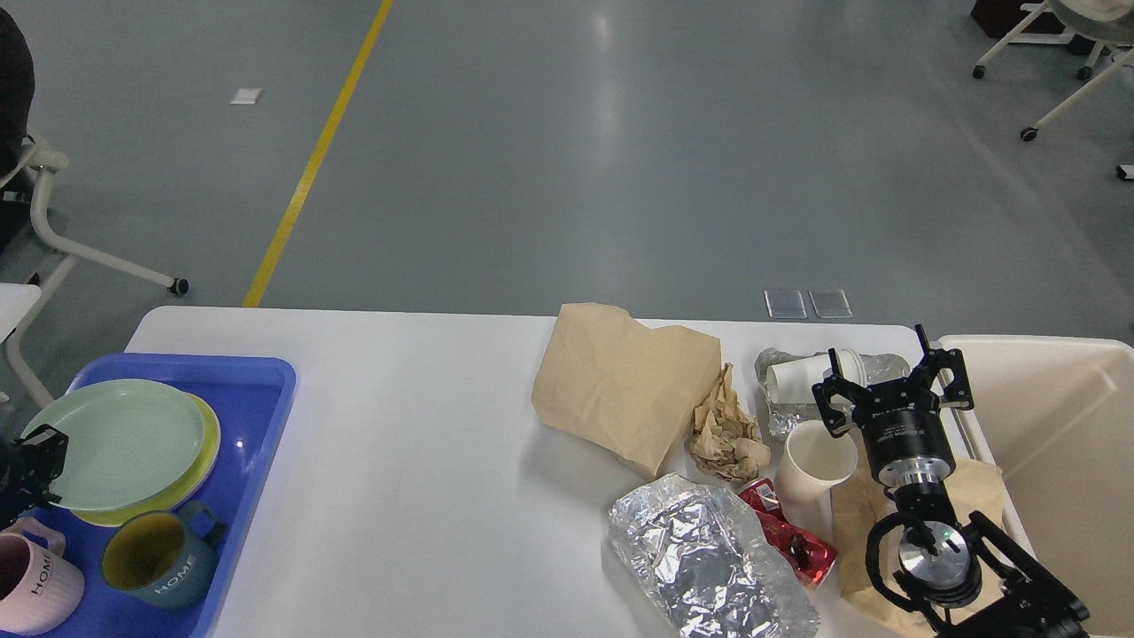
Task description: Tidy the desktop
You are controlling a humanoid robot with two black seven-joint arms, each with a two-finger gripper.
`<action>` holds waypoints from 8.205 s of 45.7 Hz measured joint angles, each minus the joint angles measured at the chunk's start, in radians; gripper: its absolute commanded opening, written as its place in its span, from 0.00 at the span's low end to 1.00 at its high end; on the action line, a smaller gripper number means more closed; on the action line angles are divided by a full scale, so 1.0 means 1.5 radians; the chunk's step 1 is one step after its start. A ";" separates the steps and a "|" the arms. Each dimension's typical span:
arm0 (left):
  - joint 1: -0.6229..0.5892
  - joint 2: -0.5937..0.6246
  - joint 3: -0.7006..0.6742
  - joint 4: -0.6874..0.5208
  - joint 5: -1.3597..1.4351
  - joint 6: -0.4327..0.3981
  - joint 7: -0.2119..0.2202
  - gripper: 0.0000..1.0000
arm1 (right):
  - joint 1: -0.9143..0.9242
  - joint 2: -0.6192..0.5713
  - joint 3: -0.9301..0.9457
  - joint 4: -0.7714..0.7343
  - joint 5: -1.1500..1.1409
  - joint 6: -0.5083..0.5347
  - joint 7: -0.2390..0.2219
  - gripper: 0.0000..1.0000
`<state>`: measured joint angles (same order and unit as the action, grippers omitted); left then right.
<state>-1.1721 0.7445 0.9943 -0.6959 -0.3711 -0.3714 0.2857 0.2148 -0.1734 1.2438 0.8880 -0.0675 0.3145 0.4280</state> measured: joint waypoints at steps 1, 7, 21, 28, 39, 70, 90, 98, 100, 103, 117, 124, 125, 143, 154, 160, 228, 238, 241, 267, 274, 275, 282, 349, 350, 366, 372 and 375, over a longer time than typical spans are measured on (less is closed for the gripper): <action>0.003 -0.003 -0.001 0.002 0.000 0.002 0.000 0.00 | 0.000 0.000 0.000 0.000 0.000 0.000 0.000 1.00; 0.011 -0.010 -0.003 0.004 -0.001 0.008 0.000 0.02 | 0.000 0.000 0.000 0.000 0.000 0.000 0.000 1.00; 0.012 -0.022 -0.007 0.010 0.005 0.049 -0.003 0.68 | 0.000 0.000 0.000 0.000 0.000 0.000 0.000 1.00; 0.012 -0.030 -0.010 0.011 0.006 0.075 -0.003 0.86 | 0.000 0.000 0.000 0.000 0.000 0.000 0.000 1.00; -0.001 -0.016 -0.102 0.010 0.009 0.046 0.006 0.96 | 0.000 0.000 0.000 0.000 0.000 0.000 0.000 1.00; 0.295 -0.010 -1.069 0.007 0.012 0.032 -0.091 0.96 | 0.000 0.000 0.000 0.000 0.000 0.000 0.000 1.00; 0.611 -0.151 -1.529 -0.304 0.225 0.049 -0.149 0.96 | 0.000 0.000 0.000 0.000 0.000 0.000 0.000 1.00; 0.661 -0.238 -1.631 -0.310 0.328 0.039 -0.143 0.96 | 0.000 0.000 0.000 0.000 0.000 0.000 0.000 1.00; 0.663 -0.248 -1.639 -0.310 0.331 0.038 -0.145 0.96 | 0.000 0.000 0.000 0.000 0.000 0.000 0.000 1.00; 0.665 -0.260 -1.644 -0.310 0.334 0.036 -0.148 0.96 | 0.000 0.000 0.000 0.001 0.000 0.000 0.000 1.00; 0.665 -0.281 -1.657 -0.306 0.334 0.032 -0.149 0.96 | 0.000 0.000 0.000 0.001 0.000 0.000 0.000 1.00; 0.654 -0.284 -1.666 -0.296 0.330 0.031 -0.148 0.96 | 0.000 0.000 0.000 0.001 0.000 0.000 0.000 1.00; 0.651 -0.285 -1.668 -0.290 0.329 0.031 -0.148 0.96 | 0.000 0.000 0.000 0.001 0.000 0.000 0.000 1.00; 0.587 -0.310 -1.665 -0.173 0.325 0.021 -0.148 0.96 | 0.000 0.000 0.000 0.001 0.000 0.000 0.000 1.00; 0.592 -0.356 -1.663 -0.149 0.325 0.012 -0.150 0.96 | 0.000 0.000 0.000 0.001 0.000 0.000 0.000 1.00; 0.600 -0.370 -1.665 -0.115 0.325 -0.028 -0.164 0.96 | 0.000 0.000 0.000 0.000 0.000 0.000 0.000 1.00; 0.598 -0.383 -1.659 -0.055 0.312 -0.112 -0.225 0.97 | 0.000 0.000 0.000 0.000 0.000 0.000 0.000 1.00; 0.598 -0.383 -1.659 -0.055 0.312 -0.112 -0.225 0.97 | 0.002 -0.001 0.011 0.001 0.001 -0.004 -0.001 1.00; 0.598 -0.383 -1.659 -0.055 0.312 -0.112 -0.225 0.97 | 0.003 -0.018 0.038 0.006 0.001 -0.005 0.000 1.00; 0.599 -0.383 -1.659 -0.055 0.312 -0.113 -0.226 0.97 | 0.009 -0.107 0.056 0.007 0.001 0.002 -0.012 1.00; 0.599 -0.383 -1.659 -0.055 0.313 -0.113 -0.226 0.97 | 0.017 -0.107 0.032 0.009 0.001 0.019 -0.014 1.00; 0.599 -0.383 -1.659 -0.055 0.313 -0.113 -0.226 0.97 | 0.017 -0.107 0.026 0.009 0.001 0.023 -0.014 1.00; 0.599 -0.383 -1.659 -0.055 0.313 -0.113 -0.226 0.97 | 0.018 -0.112 -0.009 0.011 0.001 0.033 -0.014 1.00; 0.599 -0.384 -1.659 -0.055 0.313 -0.112 -0.226 0.97 | 0.514 -0.313 -0.882 0.027 -0.006 -0.131 -0.006 1.00; 0.599 -0.384 -1.659 -0.055 0.313 -0.112 -0.226 0.97 | 0.545 -0.315 -0.933 0.028 -0.006 -0.131 -0.006 1.00; 0.599 -0.384 -1.659 -0.055 0.313 -0.112 -0.226 0.97 | 0.986 -0.192 -1.546 0.046 0.017 0.133 -0.011 1.00; 0.599 -0.384 -1.659 -0.055 0.313 -0.112 -0.226 0.97 | 1.081 -0.124 -1.623 0.077 0.020 0.222 -0.021 1.00; 0.599 -0.384 -1.659 -0.055 0.312 -0.112 -0.226 0.97 | 1.123 -0.097 -1.644 0.098 0.020 0.243 -0.034 1.00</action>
<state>-0.2740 0.1688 -1.4941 -0.7777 0.0972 -0.5400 -0.0529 1.8988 -0.3185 -1.2224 1.0358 -0.0378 0.6789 0.3775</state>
